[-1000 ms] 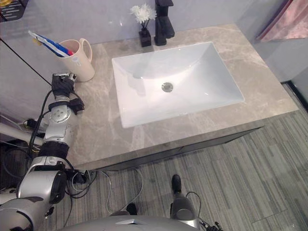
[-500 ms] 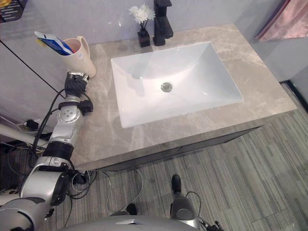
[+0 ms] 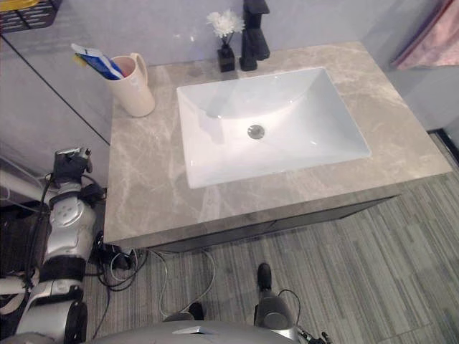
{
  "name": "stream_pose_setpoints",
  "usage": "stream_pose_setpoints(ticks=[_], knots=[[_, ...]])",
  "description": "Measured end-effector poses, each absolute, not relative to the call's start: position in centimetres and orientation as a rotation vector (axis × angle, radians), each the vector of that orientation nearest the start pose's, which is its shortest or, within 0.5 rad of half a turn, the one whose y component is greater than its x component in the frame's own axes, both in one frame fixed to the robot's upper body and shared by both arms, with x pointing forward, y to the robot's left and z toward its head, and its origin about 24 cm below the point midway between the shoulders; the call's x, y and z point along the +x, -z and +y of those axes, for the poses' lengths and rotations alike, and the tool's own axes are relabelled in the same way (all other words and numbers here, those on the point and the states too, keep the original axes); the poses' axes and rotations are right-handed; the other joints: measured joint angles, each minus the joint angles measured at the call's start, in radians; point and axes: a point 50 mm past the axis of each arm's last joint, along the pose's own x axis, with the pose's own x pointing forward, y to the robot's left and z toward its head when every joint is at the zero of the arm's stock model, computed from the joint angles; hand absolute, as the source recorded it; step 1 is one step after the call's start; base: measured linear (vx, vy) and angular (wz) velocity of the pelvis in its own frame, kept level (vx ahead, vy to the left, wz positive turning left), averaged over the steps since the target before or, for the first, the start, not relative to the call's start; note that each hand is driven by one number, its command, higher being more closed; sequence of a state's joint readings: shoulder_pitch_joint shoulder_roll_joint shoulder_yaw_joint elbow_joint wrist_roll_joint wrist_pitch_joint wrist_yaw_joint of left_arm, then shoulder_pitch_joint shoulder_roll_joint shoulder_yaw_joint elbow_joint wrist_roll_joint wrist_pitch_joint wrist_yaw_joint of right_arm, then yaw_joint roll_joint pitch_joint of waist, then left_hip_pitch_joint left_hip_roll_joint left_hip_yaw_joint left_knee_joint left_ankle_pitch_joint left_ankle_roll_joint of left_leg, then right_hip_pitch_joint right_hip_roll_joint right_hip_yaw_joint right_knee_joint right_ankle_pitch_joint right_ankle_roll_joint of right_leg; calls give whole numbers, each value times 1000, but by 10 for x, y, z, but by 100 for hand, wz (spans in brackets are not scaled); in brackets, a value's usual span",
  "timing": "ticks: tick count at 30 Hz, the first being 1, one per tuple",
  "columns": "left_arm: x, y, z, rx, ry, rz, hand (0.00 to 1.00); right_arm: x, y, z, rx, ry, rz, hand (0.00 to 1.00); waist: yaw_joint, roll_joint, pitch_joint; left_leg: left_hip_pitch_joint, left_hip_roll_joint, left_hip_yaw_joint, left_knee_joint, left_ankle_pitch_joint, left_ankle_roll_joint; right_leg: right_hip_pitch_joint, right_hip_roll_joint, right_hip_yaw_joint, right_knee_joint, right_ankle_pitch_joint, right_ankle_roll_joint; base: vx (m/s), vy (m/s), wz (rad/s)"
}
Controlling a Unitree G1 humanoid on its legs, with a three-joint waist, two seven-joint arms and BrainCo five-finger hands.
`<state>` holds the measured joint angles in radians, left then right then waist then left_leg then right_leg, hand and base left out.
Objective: Organize washtable
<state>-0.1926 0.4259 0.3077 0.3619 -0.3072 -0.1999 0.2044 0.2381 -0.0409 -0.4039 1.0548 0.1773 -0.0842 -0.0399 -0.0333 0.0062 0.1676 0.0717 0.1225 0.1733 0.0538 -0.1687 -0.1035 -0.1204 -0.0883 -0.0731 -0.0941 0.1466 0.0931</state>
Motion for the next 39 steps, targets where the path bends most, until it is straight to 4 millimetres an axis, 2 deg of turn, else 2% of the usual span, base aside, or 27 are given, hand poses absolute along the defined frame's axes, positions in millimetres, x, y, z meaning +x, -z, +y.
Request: stream_pose_setpoints(ticks=[3, 6, 11, 13, 15, 18, 20, 21, 24, 25, 26, 29, 35, 39], knots=[[240, -68, 322, 17, -611, -162, 100, 18, 166, -223, 276, 643, 1143, 0, 19, 2, -24, -4, -1, -20, 4, 0, 0, 12, -5, -27, 1, 0, 0, 9, 10, 19], [223, -58, 320, 13, -627, -142, 100, 18, 166, -223, 278, 644, 1143, 0, 31, 0, -38, -2, -2, -27, 4, 0, 0, 24, -7, -39, -1, 0, 0, -23, 9, 12], [188, -20, 309, -45, -676, -27, 100, 19, 166, -223, 283, 632, 1140, 0, 46, -7, -63, 5, -6, -44, 7, 2, 4, 42, -14, -53, -4, -2, -1, -27, 1, 9], [171, 6, 298, -85, -682, 75, 100, 19, 166, -222, 282, 623, 1143, 0, 46, -8, -71, 7, -10, -53, 12, 4, 6, 52, -21, -63, -3, -2, 0, -35, 1, 13], [151, 44, 282, -129, -673, 248, 100, 19, 166, -221, 276, 611, 1144, 0, 46, -10, -80, 13, -13, -67, 14, 4, 7, 70, -26, -78, -4, -3, 1, -56, 2, 19], [128, 83, 267, -167, -666, 456, 100, 20, 166, -219, 270, 593, 1147, 0, 48, -20, -99, 14, -12, -73, 14, 5, 7, 80, -29, -92, -4, -8, 0, -51, -12, 12], [98, 121, 246, -207, -651, 691, 100, 19, 167, -218, 258, 579, 1156, 0, 47, -22, -114, 19, -12, -84, 10, 6, 8, 90, -31, -105, -6, -13, 3, -38, -13, 14], [89, 129, 241, -217, -647, 746, 100, 19, 167, -217, 257, 578, 1158, 0, 47, -25, -120, 20, -12, -84, 9, 7, 8, 90, -31, -105, -6, -15, 2, -24, -9, 6], [47, 158, 221, -244, -627, 1012, 100, 20, 167, -217, 253, 584, 1163, 0, 46, -31, -129, 23, -12, -91, 4, 10, 7, 92, -31, -108, -6, -20, 6, -9, -5, 2], [43, 159, 221, -249, -638, 1029, 100, 20, 168, -216, 253, 585, 1166, 0, 46, -31, -129, 24, -12, -95, 4, 11, 7, 94, -31, -109, -6, -20, 6, 0, -6, 5], [36, 162, 222, -246, -638, 1068, 0, 19, 168, -217, 252, 588, 1175, 0, 46, -29, -129, 31, -12, -99, 2, 12, 7, 102, -31, -112, -6, -19, 4, 14, 1, 4], [25, 166, 219, -260, -627, 1134, 0, 15, 169, -219, 245, 589, 1202, 0, 45, -20, -137, 53, -14, -105, -5, 12, 7, 124, -33, -120, -6, -21, 8, 25, 10, 7], [24, 171, 216, -297, -559, 1198, 0, 15, 171, -219, 242, 562, 1227, 0, 43, -19, -143, 90, -17, -108, -6, 14, 8, 158, -37, -125, -3, -24, 11, 21, 10, 3], [27, 170, 219, -240, -481, 1210, 0, 16, 171, -216, 234, 527, 1237, 0, 41, -28, -147, 94, -18, -108, -1, 14, 8, 165, -37, -124, -3, -24, 11, 0, 0, 0]])
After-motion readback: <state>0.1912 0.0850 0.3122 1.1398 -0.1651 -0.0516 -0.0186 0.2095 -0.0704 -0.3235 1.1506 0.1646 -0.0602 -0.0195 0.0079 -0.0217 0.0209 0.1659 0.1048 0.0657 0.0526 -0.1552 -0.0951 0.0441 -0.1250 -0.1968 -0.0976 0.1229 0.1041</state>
